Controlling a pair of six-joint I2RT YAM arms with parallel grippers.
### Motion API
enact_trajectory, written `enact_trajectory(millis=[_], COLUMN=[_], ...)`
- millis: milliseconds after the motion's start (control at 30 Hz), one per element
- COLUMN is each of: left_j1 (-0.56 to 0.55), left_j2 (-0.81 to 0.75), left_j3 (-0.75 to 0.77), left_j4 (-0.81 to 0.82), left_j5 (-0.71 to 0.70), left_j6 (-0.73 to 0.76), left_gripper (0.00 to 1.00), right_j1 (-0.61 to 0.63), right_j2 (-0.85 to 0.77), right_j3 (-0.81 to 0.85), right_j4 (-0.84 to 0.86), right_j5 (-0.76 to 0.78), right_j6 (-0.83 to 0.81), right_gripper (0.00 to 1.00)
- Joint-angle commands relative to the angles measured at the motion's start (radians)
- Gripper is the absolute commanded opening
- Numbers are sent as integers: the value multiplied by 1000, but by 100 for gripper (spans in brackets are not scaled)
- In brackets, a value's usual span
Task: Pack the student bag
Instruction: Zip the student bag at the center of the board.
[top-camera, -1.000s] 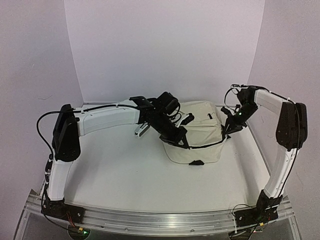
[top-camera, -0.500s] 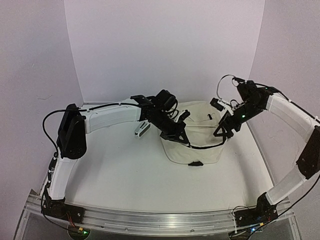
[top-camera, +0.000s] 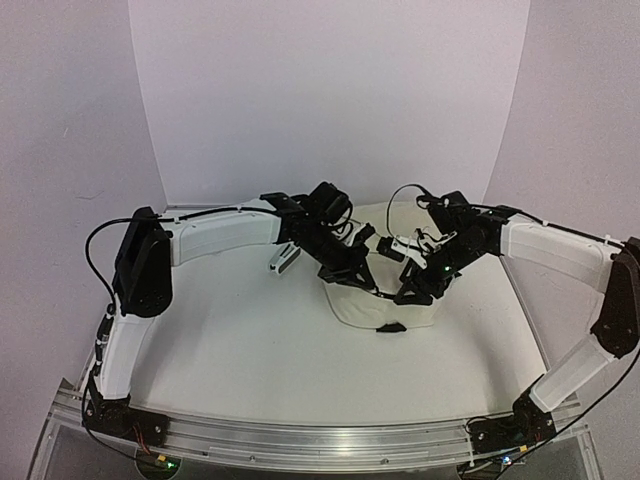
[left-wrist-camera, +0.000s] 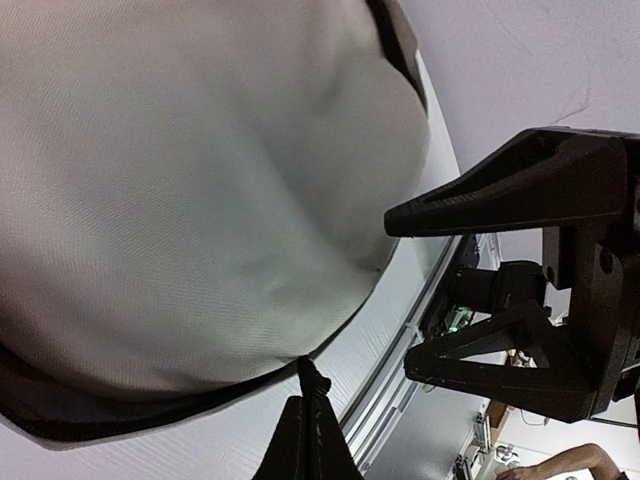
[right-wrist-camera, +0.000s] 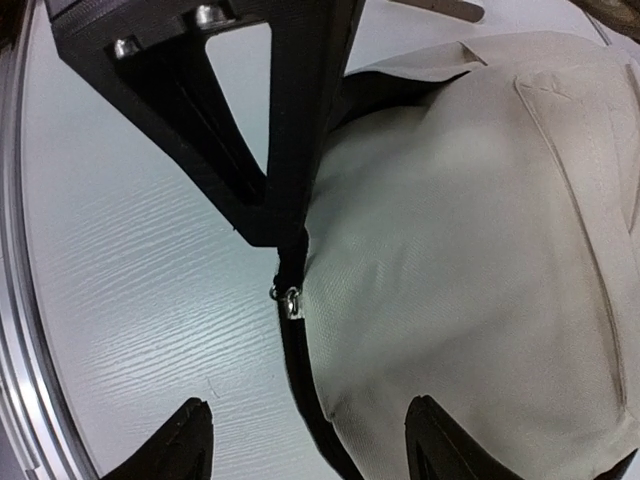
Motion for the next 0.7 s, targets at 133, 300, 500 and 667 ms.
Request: enact_trajectory(millis=[133, 300, 500, 667], left_j1=[31, 51, 115, 162], left_j2=[-105, -135, -200, -283], left_j3=[-90, -137, -202, -289], left_j4=[72, 95, 60, 34], left_j5=[-25, -34, -164, -264], left_j6=[-50, -68, -67, -47], left_gripper=[0, 0, 0, 0], right_j1=[16, 15, 14, -10], right_j2=[4, -38, -187, -279], right_j3=[-80, -114, -215, -294], right_j4=[117, 119, 79, 0], right_j5=[151, 212, 268, 301], right_j6=[-3, -4, -80, -153], right_gripper=[41, 7, 0, 0])
